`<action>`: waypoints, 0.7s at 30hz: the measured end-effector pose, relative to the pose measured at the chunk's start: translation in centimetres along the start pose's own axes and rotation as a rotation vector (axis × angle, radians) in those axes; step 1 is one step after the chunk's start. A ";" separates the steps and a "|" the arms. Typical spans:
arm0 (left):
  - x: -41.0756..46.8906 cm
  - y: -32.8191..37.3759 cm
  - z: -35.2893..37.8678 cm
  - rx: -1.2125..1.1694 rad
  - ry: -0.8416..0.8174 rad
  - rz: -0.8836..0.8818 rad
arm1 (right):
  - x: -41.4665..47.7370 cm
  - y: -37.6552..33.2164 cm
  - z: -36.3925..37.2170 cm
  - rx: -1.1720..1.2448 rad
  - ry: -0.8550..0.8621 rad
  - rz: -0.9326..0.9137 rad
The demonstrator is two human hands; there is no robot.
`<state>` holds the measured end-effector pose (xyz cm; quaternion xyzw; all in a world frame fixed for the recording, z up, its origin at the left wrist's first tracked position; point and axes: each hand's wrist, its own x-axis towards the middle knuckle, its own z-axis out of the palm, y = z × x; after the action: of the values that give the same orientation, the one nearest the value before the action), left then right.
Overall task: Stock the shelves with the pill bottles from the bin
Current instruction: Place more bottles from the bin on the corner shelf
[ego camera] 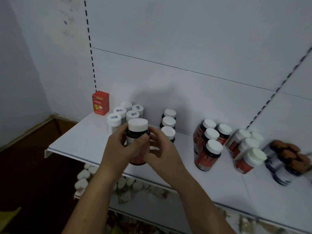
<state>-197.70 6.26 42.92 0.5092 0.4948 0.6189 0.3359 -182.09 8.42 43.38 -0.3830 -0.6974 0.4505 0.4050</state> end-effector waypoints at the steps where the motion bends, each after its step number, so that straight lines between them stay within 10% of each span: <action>1: -0.2 0.3 0.7 -0.018 -0.036 0.011 | -0.5 -0.1 -0.6 -0.003 0.029 0.003; 21: -9.3 0.7 15.5 0.404 -0.342 0.061 | -13.0 4.2 -15.3 0.069 0.189 0.071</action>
<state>-180.32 1.70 40.71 0.6778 0.5287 0.4222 0.2876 -162.52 2.92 40.64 -0.4340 -0.6262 0.4502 0.4656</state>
